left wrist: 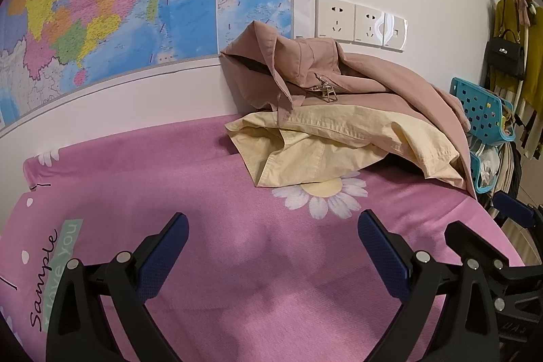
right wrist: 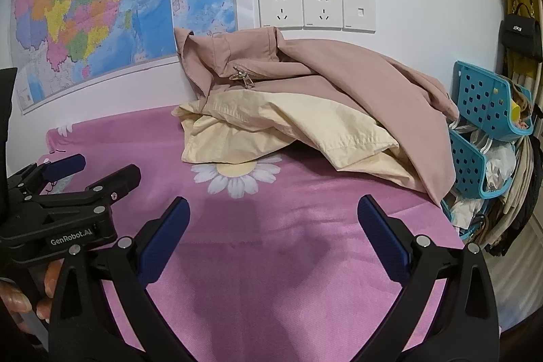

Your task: Fold large clothes

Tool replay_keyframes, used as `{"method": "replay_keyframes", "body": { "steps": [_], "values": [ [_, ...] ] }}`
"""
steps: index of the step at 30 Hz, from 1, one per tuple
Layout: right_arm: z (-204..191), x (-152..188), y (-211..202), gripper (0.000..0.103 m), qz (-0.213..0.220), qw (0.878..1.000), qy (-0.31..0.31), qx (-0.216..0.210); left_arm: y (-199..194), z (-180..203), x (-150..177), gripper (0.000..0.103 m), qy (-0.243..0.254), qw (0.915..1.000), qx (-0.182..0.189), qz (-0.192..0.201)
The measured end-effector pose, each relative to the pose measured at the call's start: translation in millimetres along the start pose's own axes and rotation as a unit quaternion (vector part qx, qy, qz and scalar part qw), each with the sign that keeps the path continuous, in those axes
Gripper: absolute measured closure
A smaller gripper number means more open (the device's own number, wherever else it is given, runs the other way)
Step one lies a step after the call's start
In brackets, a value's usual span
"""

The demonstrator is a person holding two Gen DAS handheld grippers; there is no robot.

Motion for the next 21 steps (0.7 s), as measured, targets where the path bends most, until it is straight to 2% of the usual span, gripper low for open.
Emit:
{"method": "replay_keyframes", "body": {
  "steps": [13, 17, 21],
  "values": [
    [5, -12, 9, 0.006, -0.001, 1.0, -0.014, -0.003, 11, -2, -3, 0.007, 0.003, 1.0, 0.003, -0.007],
    [8, -35, 16, 0.006, 0.017, 0.999, -0.039, -0.007, 20, -8, -11, 0.007, -0.001, 0.9999, 0.01, -0.01],
    [8, -73, 44, 0.007, 0.02, 0.997, -0.08, -0.006, 32, -20, -26, 0.007, 0.001, 0.9999, -0.013, -0.002]
  ]
}}
Point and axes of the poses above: each gripper's, at about its wrist camera, not at the fingertips, and y roughly the way its jaws point, z to its right, x to its underside, the point moved 6 cm from there along y, roughly the way its jaws point, and after that the axes turned 8 degrees about y, right-handed, at the moved point
